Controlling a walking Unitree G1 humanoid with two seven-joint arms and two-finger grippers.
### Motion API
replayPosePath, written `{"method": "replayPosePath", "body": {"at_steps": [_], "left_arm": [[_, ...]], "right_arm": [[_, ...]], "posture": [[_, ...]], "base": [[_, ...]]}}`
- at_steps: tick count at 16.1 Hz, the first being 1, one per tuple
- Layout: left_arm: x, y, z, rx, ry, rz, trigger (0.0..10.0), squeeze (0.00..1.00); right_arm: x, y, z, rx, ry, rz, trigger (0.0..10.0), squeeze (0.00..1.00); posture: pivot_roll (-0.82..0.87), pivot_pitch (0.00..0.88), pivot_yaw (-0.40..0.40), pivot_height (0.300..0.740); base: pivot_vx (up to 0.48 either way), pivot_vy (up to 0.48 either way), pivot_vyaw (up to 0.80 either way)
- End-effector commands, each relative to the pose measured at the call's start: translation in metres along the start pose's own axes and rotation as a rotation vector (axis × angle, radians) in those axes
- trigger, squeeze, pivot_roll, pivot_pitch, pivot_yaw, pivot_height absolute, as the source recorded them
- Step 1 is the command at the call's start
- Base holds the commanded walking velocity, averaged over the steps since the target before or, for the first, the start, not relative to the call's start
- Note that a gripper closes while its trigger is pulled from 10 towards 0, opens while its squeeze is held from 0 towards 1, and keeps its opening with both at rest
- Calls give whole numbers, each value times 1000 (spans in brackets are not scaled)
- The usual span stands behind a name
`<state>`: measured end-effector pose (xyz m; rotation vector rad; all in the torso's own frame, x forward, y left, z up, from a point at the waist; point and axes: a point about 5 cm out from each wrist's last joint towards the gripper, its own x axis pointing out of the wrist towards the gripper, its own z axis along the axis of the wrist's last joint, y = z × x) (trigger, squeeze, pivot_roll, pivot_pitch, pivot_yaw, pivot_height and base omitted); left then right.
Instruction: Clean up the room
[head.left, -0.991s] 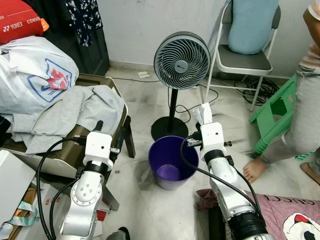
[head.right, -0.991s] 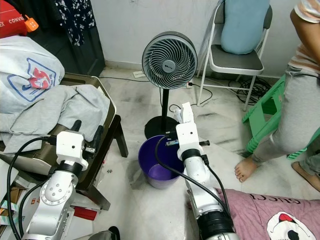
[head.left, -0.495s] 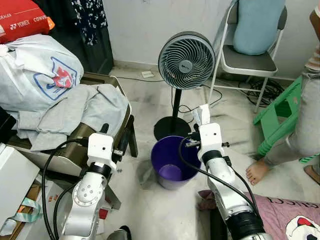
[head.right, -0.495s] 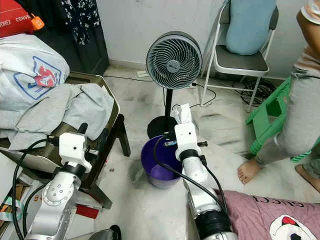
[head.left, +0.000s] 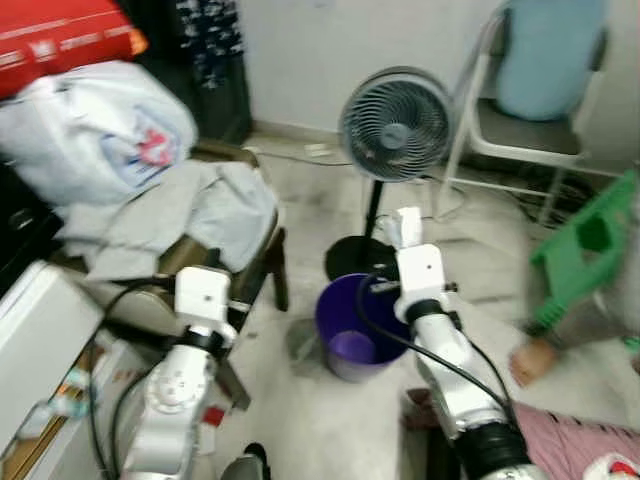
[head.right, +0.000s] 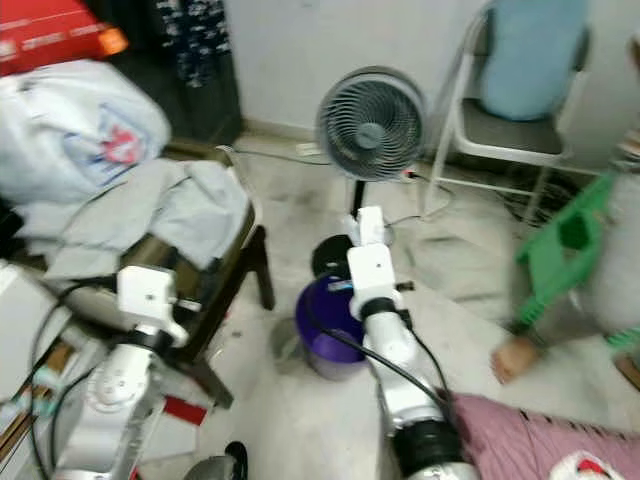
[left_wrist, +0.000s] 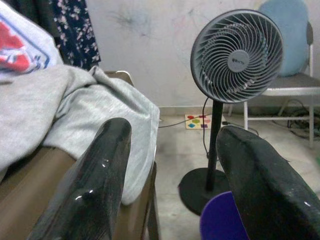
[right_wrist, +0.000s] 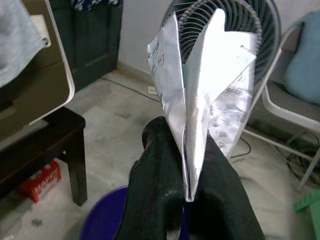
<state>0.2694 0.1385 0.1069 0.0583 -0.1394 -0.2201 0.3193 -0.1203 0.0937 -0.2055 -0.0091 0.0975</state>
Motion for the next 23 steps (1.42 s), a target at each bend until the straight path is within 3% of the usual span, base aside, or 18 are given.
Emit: {"method": "replayPosePath", "body": {"at_steps": [1, 14, 19, 23], "left_arm": [[-1, 4, 2, 10, -3, -2, 10000, 0], [0, 3, 1, -2, -1, -12, 10000, 0], [-1, 6, 0, -41, 0, 7, 10000, 0], [-9, 5, 4, -11, -21, -164, 10000, 0]], "right_arm": [[1, 3, 2, 13, -8, 6, 10000, 0], [3, 1, -2, 26, 25, -8, 10000, 0], [3, 5, -10, 33, 83, -2, 10000, 0], [3, 9, -15, 60, 113, -46, 10000, 0]], "posture": [[23, 131, -27, 740], [21, 138, -29, 740], [15, 128, -27, 740], [20, 138, -8, 740]], "base": [[259, 0, 625], [271, 0, 32], [0, 0, -115], [0, 0, -505]]}}
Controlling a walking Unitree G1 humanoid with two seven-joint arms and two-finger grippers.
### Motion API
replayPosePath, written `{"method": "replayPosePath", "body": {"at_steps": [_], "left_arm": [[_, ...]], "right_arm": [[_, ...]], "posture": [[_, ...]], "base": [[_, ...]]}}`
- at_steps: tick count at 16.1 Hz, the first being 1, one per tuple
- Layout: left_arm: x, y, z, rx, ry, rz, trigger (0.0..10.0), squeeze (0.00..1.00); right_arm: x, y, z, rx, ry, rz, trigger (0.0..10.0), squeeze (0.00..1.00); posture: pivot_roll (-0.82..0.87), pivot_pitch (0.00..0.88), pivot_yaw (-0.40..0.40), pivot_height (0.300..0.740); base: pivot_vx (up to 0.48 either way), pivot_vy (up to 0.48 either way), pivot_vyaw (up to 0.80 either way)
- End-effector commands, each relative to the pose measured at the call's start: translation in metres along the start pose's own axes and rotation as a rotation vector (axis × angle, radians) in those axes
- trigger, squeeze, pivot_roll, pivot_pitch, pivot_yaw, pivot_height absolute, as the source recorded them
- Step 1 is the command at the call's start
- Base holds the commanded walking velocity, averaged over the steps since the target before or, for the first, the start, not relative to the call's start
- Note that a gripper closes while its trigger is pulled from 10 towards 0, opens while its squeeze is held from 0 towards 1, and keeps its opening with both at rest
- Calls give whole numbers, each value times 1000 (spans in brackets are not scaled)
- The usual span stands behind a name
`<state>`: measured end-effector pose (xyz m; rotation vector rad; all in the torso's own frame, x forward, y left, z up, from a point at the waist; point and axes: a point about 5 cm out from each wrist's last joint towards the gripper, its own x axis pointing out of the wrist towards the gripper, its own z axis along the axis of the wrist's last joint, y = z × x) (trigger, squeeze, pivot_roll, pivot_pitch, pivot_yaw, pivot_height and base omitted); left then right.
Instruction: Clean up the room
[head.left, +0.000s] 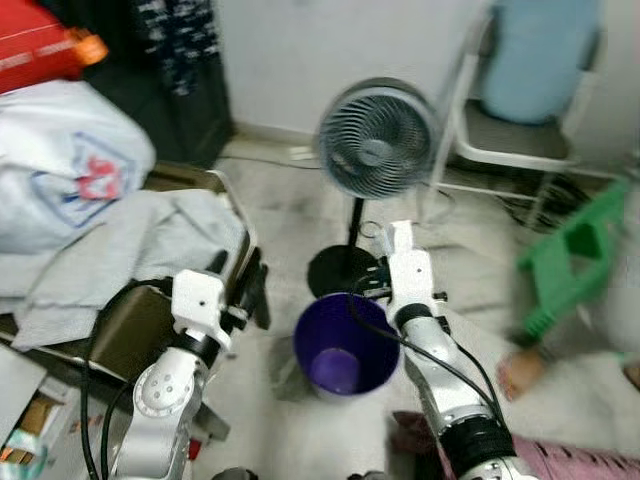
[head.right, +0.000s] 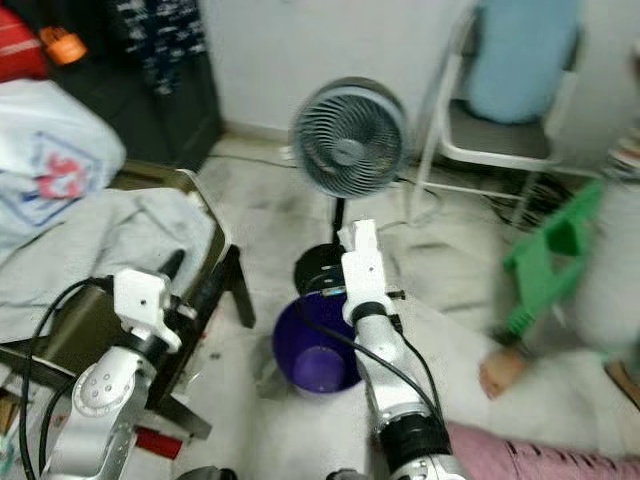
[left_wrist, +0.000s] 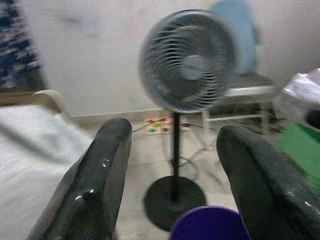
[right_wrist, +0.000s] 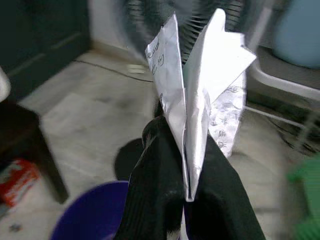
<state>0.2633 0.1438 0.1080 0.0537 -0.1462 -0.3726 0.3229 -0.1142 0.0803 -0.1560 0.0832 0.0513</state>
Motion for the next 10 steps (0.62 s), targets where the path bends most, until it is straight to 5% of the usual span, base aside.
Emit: {"method": "replayPosePath", "body": {"at_steps": [1, 7, 10], "left_arm": [[-4, 1, 2, 14, -2, -40, 10000, 0], [-20, 3, 6, 46, 38, -209, 10000, 0], [-34, -16, 7, 10, 53, -276, 10000, 0]], "right_arm": [[-1, 0, -5, 8, 30, -21, 10000, 0], [-8, -23, -30, 89, 167, -204, 10000, 0], [-7, -22, -30, 75, 179, -238, 10000, 0]], "posture": [[21, 148, -1, 740], [47, 220, 48, 740], [69, 257, 69, 740]], "base": [[0, 0, 0], [0, 0, 0], [0, 0, 0]]}}
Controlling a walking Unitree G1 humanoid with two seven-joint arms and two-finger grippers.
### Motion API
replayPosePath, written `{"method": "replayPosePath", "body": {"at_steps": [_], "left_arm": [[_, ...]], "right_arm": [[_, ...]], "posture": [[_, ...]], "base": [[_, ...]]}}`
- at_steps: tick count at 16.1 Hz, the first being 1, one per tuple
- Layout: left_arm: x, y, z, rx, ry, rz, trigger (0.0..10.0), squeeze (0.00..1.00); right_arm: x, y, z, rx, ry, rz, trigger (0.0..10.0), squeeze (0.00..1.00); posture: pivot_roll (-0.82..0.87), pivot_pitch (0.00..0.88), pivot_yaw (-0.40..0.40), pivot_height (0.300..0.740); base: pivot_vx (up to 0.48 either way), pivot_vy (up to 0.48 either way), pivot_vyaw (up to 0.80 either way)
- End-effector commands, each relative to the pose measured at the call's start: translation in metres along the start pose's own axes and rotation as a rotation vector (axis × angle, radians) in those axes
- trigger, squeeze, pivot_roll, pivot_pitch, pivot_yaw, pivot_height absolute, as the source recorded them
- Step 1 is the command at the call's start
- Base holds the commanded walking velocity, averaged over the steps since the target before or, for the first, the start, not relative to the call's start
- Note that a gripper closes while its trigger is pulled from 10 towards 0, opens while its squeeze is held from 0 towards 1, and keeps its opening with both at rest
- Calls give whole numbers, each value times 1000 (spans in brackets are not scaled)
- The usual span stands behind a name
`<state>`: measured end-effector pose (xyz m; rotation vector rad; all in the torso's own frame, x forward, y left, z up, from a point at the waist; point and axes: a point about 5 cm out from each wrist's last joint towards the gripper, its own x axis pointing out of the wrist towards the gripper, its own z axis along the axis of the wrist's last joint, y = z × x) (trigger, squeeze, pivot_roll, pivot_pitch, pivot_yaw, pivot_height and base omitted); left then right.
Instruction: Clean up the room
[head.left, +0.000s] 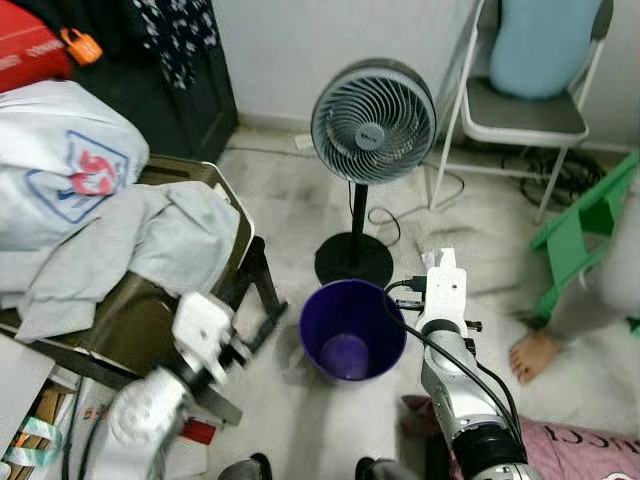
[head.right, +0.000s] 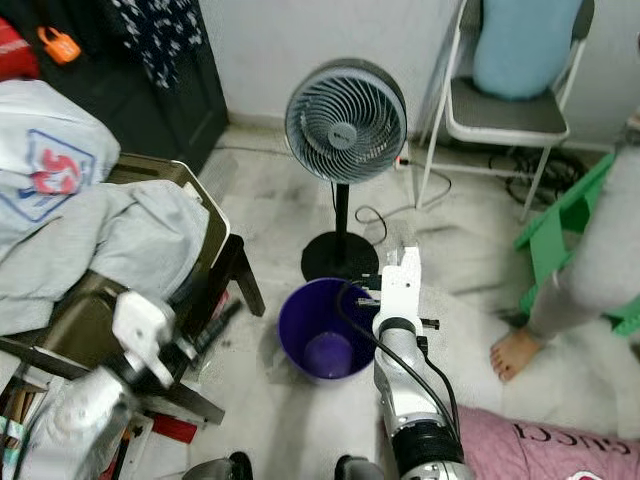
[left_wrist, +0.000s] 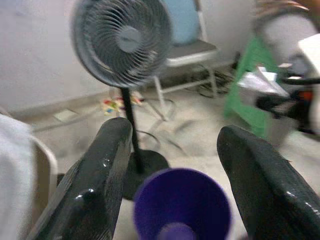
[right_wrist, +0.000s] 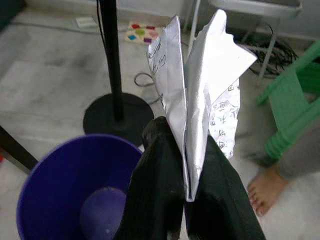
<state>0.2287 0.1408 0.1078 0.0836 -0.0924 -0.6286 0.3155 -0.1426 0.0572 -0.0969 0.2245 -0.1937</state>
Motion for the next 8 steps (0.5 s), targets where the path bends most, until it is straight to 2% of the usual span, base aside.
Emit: {"method": "replayPosePath", "body": {"at_steps": [1, 4, 6, 8], "left_arm": [[-7, -5, 4, 17, 10, -38, 10000, 0], [-19, -2, 8, 2, 37, -37, 10000, 0], [-31, 5, 13, 12, 75, -13, 10000, 0], [-40, 1, 16, 3, 103, -28, 10000, 0]], "right_arm": [[0, 1, -2, 7, 22, -26, 10000, 0], [1, 0, 0, 14, 6, -50, 10000, 0], [4, 8, 4, 15, -5, -42, 10000, 0], [5, 18, 7, 51, 5, -51, 10000, 0]], "posture": [[87, 270, 78, 740], [124, 291, 100, 740], [179, 319, 147, 740], [201, 335, 168, 740]], "base": [[0, 0, 0], [0, 0, 0], [0, 0, 0], [0, 0, 0]]}}
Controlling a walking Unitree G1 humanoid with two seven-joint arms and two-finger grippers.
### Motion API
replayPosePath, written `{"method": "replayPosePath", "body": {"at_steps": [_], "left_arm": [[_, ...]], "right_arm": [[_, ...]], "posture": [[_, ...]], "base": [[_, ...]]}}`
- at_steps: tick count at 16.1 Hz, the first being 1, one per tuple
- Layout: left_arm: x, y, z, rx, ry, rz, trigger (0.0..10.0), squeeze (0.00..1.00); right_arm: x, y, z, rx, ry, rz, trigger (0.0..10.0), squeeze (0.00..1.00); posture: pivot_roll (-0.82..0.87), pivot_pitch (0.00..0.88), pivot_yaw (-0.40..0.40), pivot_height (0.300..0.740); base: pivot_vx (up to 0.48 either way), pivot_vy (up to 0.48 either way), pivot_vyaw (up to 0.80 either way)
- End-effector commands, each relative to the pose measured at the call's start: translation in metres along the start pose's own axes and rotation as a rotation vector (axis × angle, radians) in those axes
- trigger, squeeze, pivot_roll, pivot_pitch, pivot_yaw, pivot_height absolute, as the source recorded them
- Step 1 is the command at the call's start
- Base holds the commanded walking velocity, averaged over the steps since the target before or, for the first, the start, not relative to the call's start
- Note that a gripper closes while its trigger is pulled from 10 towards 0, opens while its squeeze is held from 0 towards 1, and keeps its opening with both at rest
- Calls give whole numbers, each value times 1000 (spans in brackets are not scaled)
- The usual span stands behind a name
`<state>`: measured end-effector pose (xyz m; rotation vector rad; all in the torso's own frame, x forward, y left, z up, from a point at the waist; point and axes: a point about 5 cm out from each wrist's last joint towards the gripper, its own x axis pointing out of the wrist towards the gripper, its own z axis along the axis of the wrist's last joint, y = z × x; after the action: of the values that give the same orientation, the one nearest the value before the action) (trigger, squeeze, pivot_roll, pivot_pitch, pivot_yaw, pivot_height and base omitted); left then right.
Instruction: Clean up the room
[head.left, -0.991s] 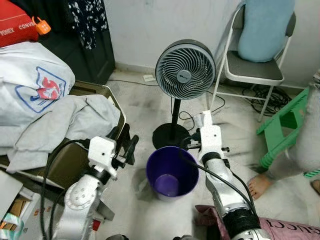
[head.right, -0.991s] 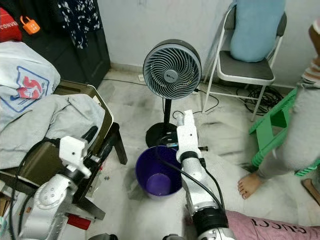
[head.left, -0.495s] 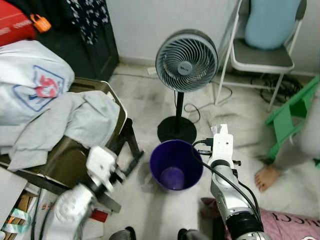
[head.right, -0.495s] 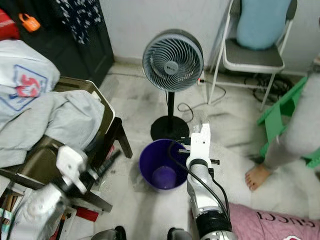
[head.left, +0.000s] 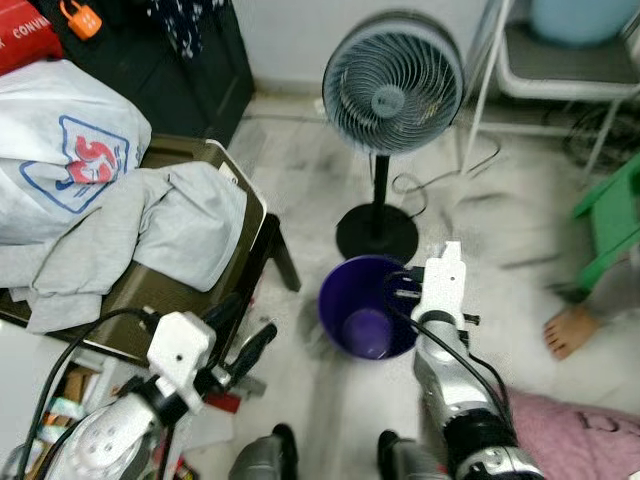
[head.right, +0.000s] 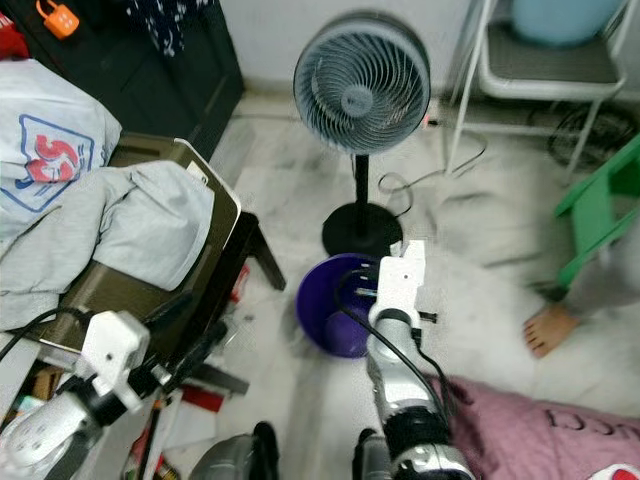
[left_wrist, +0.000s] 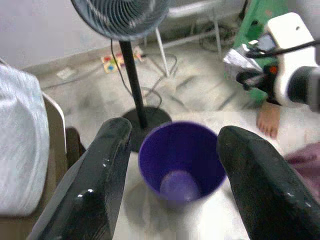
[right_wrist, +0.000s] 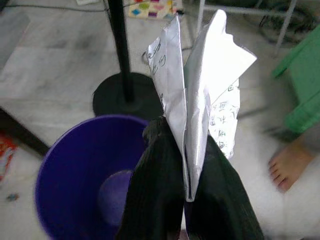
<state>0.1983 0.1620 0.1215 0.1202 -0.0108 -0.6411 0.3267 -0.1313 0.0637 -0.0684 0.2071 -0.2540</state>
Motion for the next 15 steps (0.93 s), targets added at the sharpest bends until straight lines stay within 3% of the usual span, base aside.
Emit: {"method": "replayPosePath", "body": {"at_steps": [1, 4, 6, 12, 15], "left_arm": [[-8, -2, 2, -6, 21, -12, 10000, 0], [-14, -6, 8, -21, 45, -2, 10000, 0], [-18, -8, 9, -28, 69, -11, 10000, 0], [-17, -7, 12, -36, 77, 20, 10000, 0], [-12, -6, 11, -39, 79, 27, 10000, 0]], "right_arm": [[-3, 8, -3, 30, 23, -13, 10000, 0], [3, 6, 0, 23, 20, -53, 10000, 0], [4, 14, 5, 3, -2, -27, 10000, 0], [20, 1, 22, -5, -52, -48, 10000, 0], [20, 2, 17, -16, -43, -25, 10000, 0]], "posture": [[220, 348, 179, 740], [250, 372, 208, 740], [251, 384, 212, 740], [267, 395, 202, 740], [267, 393, 203, 740]], "base": [[0, 0, 0], [0, 0, 0], [0, 0, 0], [0, 0, 0], [0, 0, 0]]}}
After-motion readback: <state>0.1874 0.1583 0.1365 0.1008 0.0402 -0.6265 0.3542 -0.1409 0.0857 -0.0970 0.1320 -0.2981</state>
